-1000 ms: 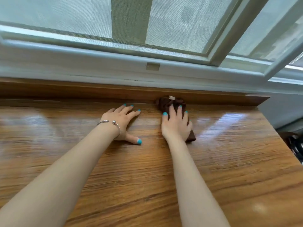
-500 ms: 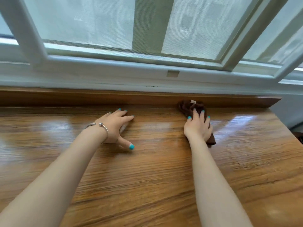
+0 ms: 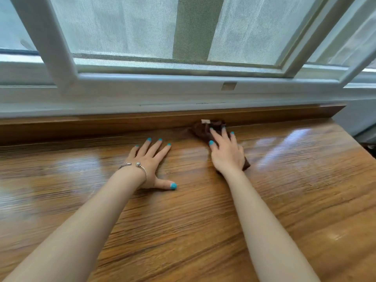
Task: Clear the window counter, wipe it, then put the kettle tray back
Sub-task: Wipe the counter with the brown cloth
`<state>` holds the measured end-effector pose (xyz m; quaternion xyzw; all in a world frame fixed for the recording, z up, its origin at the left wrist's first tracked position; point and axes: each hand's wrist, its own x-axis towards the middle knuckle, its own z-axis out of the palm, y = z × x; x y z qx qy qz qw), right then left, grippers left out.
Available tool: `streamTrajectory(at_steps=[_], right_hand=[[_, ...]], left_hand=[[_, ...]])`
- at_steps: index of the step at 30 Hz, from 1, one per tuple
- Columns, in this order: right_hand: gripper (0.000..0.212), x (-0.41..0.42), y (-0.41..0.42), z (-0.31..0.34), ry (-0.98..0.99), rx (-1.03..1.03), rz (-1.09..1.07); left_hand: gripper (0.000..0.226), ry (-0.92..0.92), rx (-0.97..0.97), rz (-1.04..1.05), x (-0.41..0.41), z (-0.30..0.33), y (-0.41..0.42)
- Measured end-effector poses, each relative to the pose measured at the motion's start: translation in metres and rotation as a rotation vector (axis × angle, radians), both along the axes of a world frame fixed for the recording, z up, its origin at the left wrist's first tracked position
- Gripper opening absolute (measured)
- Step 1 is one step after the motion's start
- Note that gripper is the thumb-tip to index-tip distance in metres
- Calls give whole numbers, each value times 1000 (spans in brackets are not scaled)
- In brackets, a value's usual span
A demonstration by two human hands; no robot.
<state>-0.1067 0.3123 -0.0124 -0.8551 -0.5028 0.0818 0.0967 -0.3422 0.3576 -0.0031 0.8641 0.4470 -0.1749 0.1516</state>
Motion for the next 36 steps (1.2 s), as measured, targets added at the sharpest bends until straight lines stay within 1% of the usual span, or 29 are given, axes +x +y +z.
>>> streamTrajectory(at_steps=[3, 5, 6, 8, 10, 12, 14, 16, 17, 18, 21, 22, 24, 27, 29, 33, 34, 36], right_hand=[[47, 51, -12, 4, 30, -15, -311], [47, 46, -9, 4, 20, -30, -396], [48, 31, -3, 3, 8, -30, -395], [48, -17, 5, 0, -29, -20, -289], [50, -73, 7, -5, -77, 17, -102], [52, -110, 5, -6, -88, 33, 56], [52, -108, 4, -5, -60, 14, 151], [52, -74, 6, -4, -51, 2, 176], [52, -50, 3, -5, -70, -1, 133], [52, -23, 1, -5, -79, -1, 46], [50, 32, -11, -2, 1, -39, -274], [50, 36, -11, -1, 12, -58, -323], [49, 21, -5, 0, -5, -69, -337], [50, -40, 6, -2, -42, -33, -213], [51, -97, 8, -5, -62, 4, -88], [49, -196, 8, -6, -24, 39, 142], [48, -204, 9, -7, -15, 32, 169], [47, -195, 12, -7, -10, 31, 178]], left_hand=[[119, -14, 22, -4, 0, -2, 0], [120, -34, 28, 2, 0, -3, 0], [120, -40, 26, 4, 0, -2, -1], [121, -37, 30, 4, 1, 1, -1], [122, -26, 41, 7, 3, 3, 0], [121, 3, 39, -4, 2, 5, 0], [120, 35, 25, -14, 2, 5, -1], [121, 44, 4, -18, 2, 6, 1], [121, 42, -6, -20, 1, 6, 1], [122, 39, -10, -21, 1, 6, 1], [122, 37, -22, -22, 1, 2, 1], [122, 32, -24, -22, 0, 1, 1], [121, -2, -31, -22, 0, 1, 2], [123, -81, -73, -31, -11, 8, 5], [127, -75, -59, 5, -33, 14, 7], [132, 124, -4, 32, -102, 27, 8], [134, 163, -17, 42, -117, 29, 8], [138, 208, -48, 69, -140, 28, 11]])
